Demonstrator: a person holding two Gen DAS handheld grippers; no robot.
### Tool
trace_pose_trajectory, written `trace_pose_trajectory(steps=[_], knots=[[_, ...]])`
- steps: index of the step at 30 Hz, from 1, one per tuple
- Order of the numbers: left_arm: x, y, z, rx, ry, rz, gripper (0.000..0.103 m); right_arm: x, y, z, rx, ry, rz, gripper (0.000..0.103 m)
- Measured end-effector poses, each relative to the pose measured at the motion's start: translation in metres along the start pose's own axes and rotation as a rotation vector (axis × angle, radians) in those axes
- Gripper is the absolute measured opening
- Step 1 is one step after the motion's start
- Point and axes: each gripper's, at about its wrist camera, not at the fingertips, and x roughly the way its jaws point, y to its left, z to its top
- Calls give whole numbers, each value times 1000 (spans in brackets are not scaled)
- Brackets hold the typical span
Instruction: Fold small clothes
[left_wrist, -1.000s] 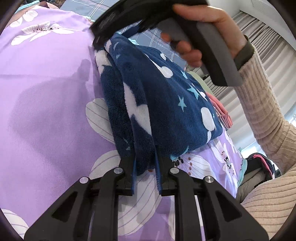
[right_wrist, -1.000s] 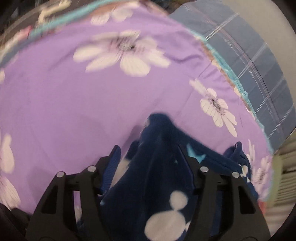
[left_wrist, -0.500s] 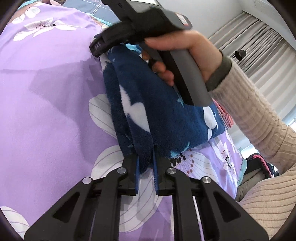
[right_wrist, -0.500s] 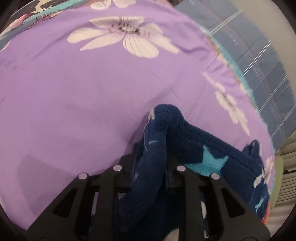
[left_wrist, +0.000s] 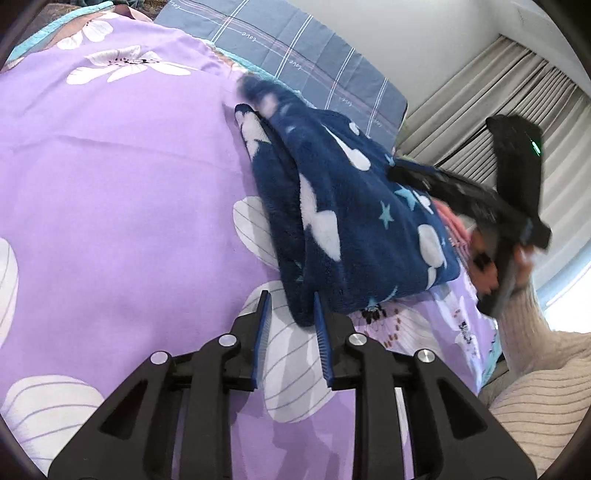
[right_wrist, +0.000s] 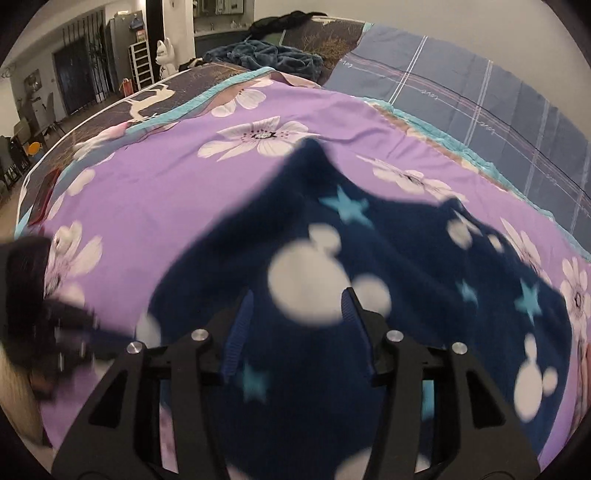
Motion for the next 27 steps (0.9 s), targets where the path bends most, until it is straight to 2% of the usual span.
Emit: trace_pose_trajectory(steps=[2, 5, 8, 9, 12, 16, 19, 21, 22, 23, 24, 25, 26, 27], knots=[[0, -4, 3, 14, -2, 31, 30, -5, -3, -12, 30, 8, 9, 51], [-7, -4, 11, 1, -36, 87, 46, -9, -2, -31, 83, 21, 70, 51], [-14, 1, 21, -33, -68, 127, 49, -19, 16, -49, 17, -4, 63, 51], [-17, 4, 25, -46, -79, 145, 58, -22, 24, -56, -22, -12, 57, 51], [-20, 7, 34, -67, -99, 166, 60, -28, 46, -71, -136, -27, 32, 56], [-21, -8, 53, -28, -115, 151, 60, -37, 51, -80, -185, -57, 9, 59], [-7, -34, 72, 53, -127, 164, 67, -44, 25, -73, -66, -85, -74, 59], [11, -41, 81, 90, -122, 187, 76, -47, -8, -72, 99, -89, -147, 59], [22, -41, 83, 102, -101, 217, 77, -46, -22, -74, 163, -76, -175, 61], [40, -37, 82, 118, -57, 285, 81, -41, -36, -79, 218, -46, -212, 63], [55, -30, 78, 120, -27, 319, 94, -26, -50, -88, 256, 34, -265, 69], [63, -24, 74, 103, -25, 303, 97, -11, -59, -98, 269, 95, -274, 73], [63, -21, 71, 90, -46, 279, 99, -1, -65, -109, 284, 104, -238, 74], [59, -21, 70, 88, -57, 269, 99, -1, -67, -117, 295, 64, -225, 74]])
